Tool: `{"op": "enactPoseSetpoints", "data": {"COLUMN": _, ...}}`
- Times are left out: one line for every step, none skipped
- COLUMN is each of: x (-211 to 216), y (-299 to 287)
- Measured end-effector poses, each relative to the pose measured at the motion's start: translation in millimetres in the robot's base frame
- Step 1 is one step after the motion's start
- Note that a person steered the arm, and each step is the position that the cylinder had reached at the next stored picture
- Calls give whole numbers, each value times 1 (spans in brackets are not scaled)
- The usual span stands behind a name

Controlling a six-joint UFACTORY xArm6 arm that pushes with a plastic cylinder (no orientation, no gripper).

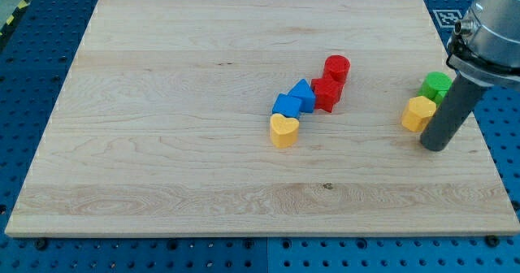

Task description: Push yellow hexagon into green star

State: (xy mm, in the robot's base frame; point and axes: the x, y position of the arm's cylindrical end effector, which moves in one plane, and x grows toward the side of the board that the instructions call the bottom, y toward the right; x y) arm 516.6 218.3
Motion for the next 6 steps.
{"op": "enactPoseSetpoints", "data": {"x": 0, "y": -42}}
{"op": "enactPoseSetpoints", "data": {"x": -19, "y": -34}}
{"op": "enactPoseSetpoints", "data": {"x": -19, "y": -7}}
{"op": "enactPoseSetpoints", "data": {"x": -24, "y": -6}}
{"op": "enactPoseSetpoints", "data": {"x": -15, "y": -11}}
{"op": "enactPoseSetpoints", "data": {"x": -6, "y": -47}}
